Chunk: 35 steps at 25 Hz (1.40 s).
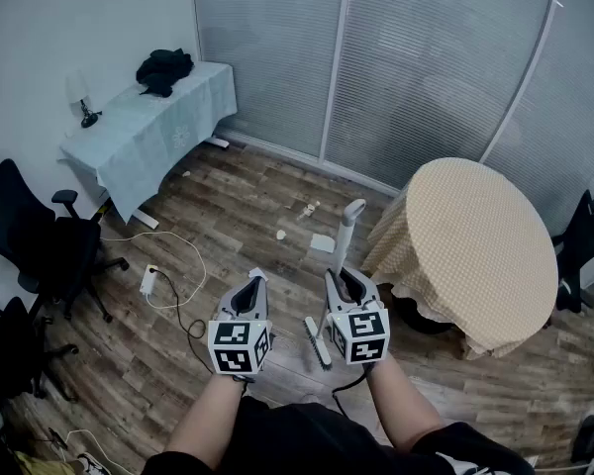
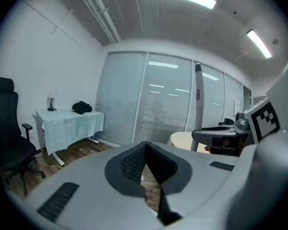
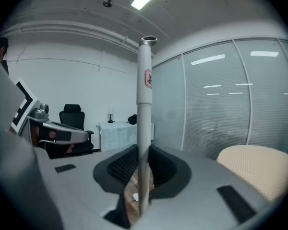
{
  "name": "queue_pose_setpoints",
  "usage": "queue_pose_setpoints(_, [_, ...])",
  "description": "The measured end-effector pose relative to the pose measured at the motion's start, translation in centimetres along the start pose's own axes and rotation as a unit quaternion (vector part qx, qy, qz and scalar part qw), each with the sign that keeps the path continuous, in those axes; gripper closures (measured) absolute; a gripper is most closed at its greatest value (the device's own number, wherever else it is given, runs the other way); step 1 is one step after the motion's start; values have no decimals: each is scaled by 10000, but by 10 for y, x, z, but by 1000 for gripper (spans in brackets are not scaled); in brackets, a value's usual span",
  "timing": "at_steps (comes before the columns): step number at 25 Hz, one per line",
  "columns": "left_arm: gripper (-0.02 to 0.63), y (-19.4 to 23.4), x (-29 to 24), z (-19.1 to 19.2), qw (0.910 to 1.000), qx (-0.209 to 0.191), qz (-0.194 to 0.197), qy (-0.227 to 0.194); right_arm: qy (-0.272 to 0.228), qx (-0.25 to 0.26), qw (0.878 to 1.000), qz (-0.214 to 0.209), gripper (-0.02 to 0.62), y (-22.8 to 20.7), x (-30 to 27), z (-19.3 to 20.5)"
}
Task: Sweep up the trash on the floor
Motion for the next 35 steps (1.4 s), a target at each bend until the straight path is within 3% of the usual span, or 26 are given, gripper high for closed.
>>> queue_pose_setpoints(14, [612, 22, 7, 16, 9996, 207, -83, 145, 448, -64, 9988, -194, 511, 23, -21, 20])
queue_pose_setpoints(22, [612, 71, 16, 24, 9992, 368, -134, 27, 477, 58, 9983, -324, 511, 69, -53, 15])
queue_pose_setpoints(27, [612, 115, 30, 29, 9994, 235, -248, -109, 434, 170, 9983, -336, 511, 110, -78, 13])
queue_pose_setpoints(35, [612, 177, 50, 47, 9987, 427, -275, -55, 417, 203, 9984, -331, 509, 165, -109, 8])
Point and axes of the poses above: the fingertips, and each gripper's own axes: x backward along the fingers, y to its left, z out of its underside, the point moved 7 cm from there along x, backward along the fingers, and after that the axes turned 11 degrees about -x, right-handed, at the moved point
